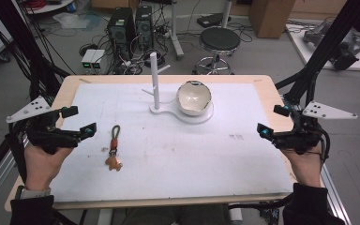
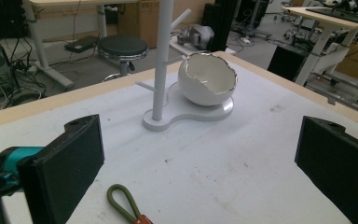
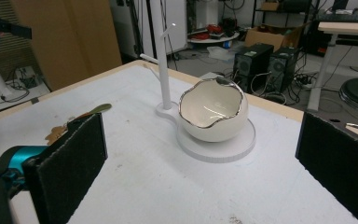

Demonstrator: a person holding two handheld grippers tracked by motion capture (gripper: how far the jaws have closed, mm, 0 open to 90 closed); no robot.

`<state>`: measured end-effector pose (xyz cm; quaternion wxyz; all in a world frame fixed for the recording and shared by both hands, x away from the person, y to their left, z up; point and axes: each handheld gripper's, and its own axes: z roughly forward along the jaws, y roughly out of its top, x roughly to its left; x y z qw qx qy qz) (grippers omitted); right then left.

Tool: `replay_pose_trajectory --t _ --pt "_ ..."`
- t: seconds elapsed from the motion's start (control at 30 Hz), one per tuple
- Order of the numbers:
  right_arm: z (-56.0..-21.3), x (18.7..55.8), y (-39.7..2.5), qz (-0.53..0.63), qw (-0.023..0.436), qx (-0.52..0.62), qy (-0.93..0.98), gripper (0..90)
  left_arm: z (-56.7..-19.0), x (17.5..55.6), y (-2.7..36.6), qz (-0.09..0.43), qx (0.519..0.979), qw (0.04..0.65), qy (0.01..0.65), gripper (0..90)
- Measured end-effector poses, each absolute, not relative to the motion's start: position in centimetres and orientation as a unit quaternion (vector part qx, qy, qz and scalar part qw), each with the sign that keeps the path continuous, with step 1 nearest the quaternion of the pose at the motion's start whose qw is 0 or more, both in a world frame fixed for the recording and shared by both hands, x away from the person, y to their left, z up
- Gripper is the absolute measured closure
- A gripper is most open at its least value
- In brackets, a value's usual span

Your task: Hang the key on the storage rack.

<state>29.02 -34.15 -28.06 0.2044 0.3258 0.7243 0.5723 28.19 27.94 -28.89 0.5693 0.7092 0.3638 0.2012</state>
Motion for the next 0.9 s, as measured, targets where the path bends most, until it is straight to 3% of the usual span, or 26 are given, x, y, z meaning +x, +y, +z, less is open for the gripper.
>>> replay_pose_trajectory --t 0.43,0.9 --pt "-28.3 29.4 -33.9 0.571 0.199 0.324 0.728 1.0 -29.3 29.6 28.1 0.204 0.709 0.557 0.382 1.7" --pt "-28.3 29.7 -33.3 0.565 0.191 0.32 0.736 1.0 -31.9 35.8 27.9 0.191 0.71 0.521 0.434 1.7"
